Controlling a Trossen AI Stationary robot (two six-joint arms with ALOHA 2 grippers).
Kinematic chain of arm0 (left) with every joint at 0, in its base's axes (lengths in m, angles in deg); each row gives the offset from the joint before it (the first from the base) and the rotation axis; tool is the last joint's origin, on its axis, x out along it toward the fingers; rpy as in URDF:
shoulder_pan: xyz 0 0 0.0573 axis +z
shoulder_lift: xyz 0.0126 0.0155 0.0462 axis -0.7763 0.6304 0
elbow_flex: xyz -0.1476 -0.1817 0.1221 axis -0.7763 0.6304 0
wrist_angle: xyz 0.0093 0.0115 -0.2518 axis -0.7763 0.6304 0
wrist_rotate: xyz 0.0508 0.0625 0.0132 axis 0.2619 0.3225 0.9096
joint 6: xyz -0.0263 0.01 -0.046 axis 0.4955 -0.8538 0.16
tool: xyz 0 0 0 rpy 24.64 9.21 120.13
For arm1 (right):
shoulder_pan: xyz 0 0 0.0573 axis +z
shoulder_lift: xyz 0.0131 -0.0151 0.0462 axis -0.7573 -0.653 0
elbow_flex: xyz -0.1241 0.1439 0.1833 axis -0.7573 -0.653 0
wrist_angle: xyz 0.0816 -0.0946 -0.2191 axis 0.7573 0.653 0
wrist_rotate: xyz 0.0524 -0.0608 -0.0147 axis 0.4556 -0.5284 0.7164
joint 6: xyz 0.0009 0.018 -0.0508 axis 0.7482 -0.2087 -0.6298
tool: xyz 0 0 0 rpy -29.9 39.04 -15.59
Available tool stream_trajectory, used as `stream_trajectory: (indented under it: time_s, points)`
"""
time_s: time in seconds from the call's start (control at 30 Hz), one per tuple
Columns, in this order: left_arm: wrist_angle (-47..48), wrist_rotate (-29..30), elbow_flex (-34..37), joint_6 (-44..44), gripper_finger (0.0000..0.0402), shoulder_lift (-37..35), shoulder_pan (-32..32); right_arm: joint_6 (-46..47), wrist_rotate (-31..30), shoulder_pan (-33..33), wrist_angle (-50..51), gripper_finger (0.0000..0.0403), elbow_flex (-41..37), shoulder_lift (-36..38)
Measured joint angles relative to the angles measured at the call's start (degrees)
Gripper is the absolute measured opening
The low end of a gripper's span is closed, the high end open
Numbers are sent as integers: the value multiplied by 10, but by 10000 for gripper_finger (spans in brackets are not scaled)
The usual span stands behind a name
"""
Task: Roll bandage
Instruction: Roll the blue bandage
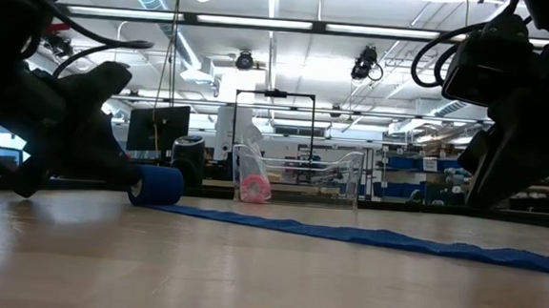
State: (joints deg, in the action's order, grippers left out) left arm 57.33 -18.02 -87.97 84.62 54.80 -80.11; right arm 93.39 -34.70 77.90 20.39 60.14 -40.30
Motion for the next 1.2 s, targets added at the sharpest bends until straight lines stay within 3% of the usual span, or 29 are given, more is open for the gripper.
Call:
stream_trajectory:
  time_s: [0.33,0.63,0.87,1.2]
  points:
    - [4,-39,0,-12,43,0,12,-1,-1,0,-4,77,0,0]
    - [-87,-49,0,-30,122,0,5,-3,-2,0,-17,77,0,0]
    - [-56,-39,0,-27,174,0,5,-5,-2,0,-19,78,0,0]
    - [-54,-9,0,-31,178,0,7,-9,-7,0,-19,78,0,0]
